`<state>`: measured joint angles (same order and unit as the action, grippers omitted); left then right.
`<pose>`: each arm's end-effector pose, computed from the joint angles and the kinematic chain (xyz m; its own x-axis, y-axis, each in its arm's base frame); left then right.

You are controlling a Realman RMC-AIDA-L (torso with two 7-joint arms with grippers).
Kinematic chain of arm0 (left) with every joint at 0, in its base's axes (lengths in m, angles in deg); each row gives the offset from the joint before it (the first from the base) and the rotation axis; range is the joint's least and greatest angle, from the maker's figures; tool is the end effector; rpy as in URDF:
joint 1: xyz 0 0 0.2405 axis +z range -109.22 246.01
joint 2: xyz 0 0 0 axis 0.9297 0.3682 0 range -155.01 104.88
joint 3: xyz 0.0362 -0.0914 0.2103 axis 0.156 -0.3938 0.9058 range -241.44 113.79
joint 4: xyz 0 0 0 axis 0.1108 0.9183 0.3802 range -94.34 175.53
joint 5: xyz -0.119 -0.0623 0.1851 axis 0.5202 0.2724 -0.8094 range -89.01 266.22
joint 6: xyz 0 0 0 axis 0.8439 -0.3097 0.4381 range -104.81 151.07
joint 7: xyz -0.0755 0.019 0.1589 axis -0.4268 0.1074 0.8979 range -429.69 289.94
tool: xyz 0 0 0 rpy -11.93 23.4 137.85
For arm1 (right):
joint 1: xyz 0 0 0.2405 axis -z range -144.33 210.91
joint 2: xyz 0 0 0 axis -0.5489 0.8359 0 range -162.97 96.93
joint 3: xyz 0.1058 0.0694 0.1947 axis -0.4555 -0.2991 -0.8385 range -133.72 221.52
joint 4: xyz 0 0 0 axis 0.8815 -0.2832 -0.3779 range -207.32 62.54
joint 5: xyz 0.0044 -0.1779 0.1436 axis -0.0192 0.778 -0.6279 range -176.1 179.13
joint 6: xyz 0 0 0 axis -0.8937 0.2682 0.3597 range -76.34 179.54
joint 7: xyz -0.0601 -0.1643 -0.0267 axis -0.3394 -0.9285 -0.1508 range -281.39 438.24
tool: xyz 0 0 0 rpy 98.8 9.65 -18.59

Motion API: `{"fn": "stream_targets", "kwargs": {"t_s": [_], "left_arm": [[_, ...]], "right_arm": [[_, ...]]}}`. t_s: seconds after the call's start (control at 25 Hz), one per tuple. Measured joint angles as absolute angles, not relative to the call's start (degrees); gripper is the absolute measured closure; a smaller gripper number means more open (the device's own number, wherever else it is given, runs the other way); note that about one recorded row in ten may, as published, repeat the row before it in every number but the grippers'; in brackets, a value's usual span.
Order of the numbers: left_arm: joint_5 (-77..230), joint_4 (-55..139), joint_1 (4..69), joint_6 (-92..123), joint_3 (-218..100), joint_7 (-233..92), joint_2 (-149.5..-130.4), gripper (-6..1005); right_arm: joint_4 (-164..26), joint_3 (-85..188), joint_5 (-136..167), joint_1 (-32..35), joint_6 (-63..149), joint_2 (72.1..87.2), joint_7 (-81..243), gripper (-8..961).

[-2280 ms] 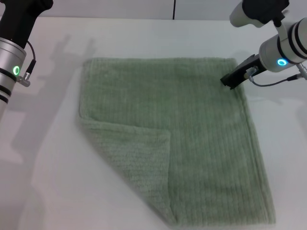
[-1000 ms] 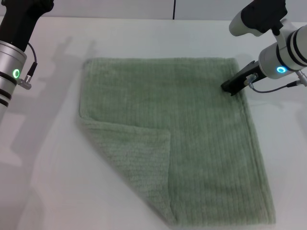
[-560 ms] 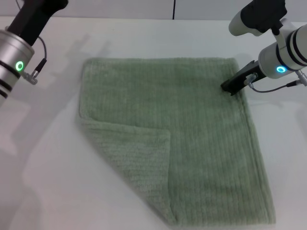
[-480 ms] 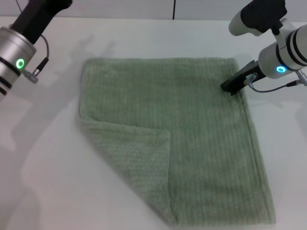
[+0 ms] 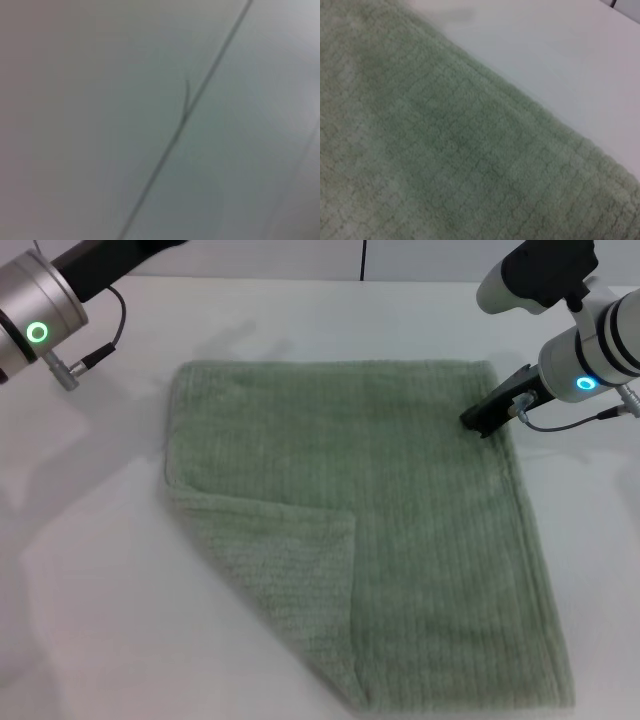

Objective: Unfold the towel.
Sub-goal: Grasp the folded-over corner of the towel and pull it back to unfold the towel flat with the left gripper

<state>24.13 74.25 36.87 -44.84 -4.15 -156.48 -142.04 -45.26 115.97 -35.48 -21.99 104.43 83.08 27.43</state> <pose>-0.1878 0.4280 0.0277 0.3591 0.2733 0.8924 0.7395 -0.6666 -0.0934 0.2189 0.4499 -0.0736 0.7892 -0.6016 0.1234 -0.4720 -0.7228 -0.5048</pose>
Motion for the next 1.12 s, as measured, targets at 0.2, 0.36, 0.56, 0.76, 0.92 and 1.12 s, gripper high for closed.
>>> {"fn": "stream_targets", "kwargs": {"t_s": [0.2, 0.36, 0.56, 0.76, 0.92, 1.12], "left_arm": [[15.26, 79.72, 36.81, -45.48, -3.92, -165.34, -141.61, 240], [8.25, 83.86, 36.6, -46.35, -3.89, -170.45, -141.48, 241], [-3.83, 91.08, 36.06, -49.44, -3.85, -177.74, -141.43, 241], [-10.29, 94.35, 35.59, -52.94, -3.79, -179.42, -141.57, 242], [-18.13, 95.4, 33.55, -57.91, -3.72, -179.84, -142.29, 242], [-24.17, 95.22, 31.07, -62.01, -1.16, -179.8, -142.95, 243]], "right_arm": [[-45.36, 115.97, -35.49, -22.02, 104.42, 83.08, 27.11, 900], [-45.4, 115.97, -35.52, -22.21, 104.42, 83.08, 27.02, 898], [-45.41, 115.97, -35.56, -22.27, 104.42, 83.08, 27.01, 896], [-45.41, 115.97, -35.58, -22.26, 104.42, 83.08, 27.0, 894], [-45.41, 115.97, -35.58, -22.25, 104.42, 83.08, 26.94, 892], [-45.41, 115.97, -35.58, -22.27, 104.42, 83.08, 26.92, 890]]}}
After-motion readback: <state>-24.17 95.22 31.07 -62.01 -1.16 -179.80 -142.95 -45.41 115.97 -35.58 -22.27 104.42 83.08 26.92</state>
